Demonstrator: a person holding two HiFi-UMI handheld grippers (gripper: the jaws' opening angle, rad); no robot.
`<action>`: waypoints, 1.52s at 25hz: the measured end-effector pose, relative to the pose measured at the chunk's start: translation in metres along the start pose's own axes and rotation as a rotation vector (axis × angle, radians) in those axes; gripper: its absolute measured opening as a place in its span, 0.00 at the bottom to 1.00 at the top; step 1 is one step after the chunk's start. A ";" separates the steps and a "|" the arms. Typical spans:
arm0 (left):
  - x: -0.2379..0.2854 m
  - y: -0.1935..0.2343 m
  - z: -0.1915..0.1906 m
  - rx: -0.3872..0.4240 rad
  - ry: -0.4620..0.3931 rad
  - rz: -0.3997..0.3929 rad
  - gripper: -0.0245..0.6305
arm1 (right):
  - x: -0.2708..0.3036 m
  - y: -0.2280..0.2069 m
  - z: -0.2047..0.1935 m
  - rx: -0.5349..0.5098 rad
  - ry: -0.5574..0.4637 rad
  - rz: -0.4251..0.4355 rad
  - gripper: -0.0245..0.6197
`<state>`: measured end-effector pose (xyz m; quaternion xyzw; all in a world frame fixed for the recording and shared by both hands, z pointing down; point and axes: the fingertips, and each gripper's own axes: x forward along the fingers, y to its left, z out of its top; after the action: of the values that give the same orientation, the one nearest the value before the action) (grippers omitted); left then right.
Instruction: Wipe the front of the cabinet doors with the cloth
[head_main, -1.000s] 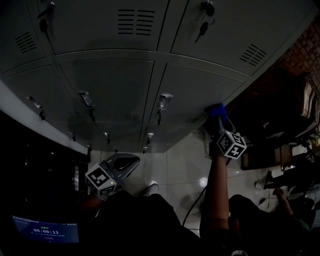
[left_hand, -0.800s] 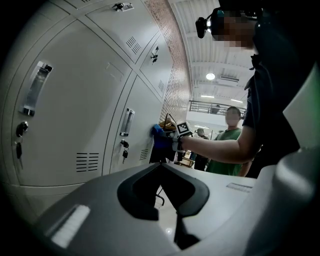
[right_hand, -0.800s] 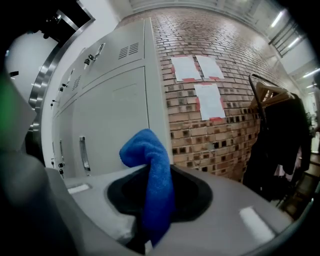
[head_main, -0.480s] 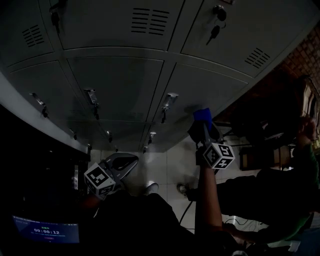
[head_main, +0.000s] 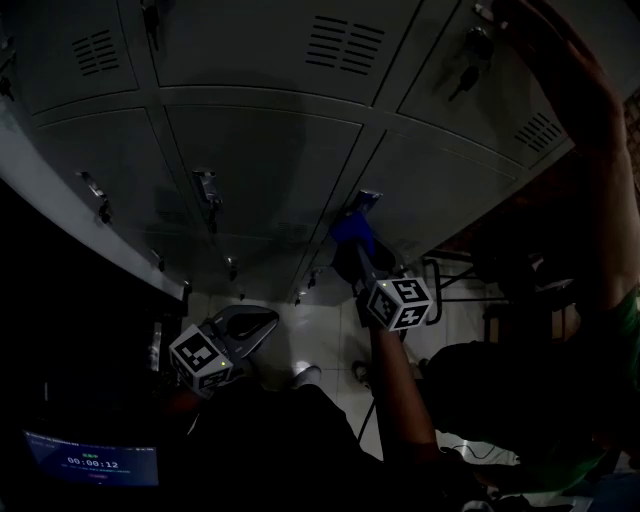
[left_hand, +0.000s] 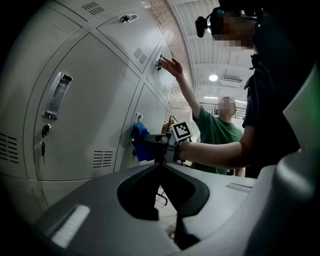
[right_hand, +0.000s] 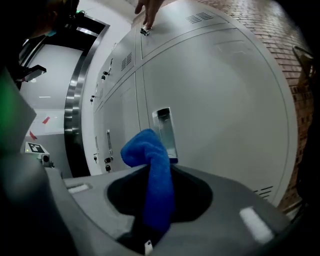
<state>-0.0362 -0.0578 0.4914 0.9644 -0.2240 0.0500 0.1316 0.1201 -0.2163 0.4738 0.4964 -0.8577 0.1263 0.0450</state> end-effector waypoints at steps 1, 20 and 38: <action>-0.003 0.001 0.001 -0.002 -0.005 0.007 0.04 | 0.004 0.002 -0.002 -0.005 0.009 0.004 0.17; -0.006 0.004 0.006 -0.004 -0.022 0.024 0.04 | -0.010 -0.067 -0.012 0.068 0.039 -0.162 0.17; 0.031 -0.010 0.012 0.011 -0.016 -0.021 0.04 | -0.080 -0.182 -0.024 0.088 0.047 -0.400 0.17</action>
<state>-0.0039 -0.0650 0.4821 0.9678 -0.2144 0.0422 0.1253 0.3166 -0.2293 0.5121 0.6552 -0.7343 0.1639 0.0675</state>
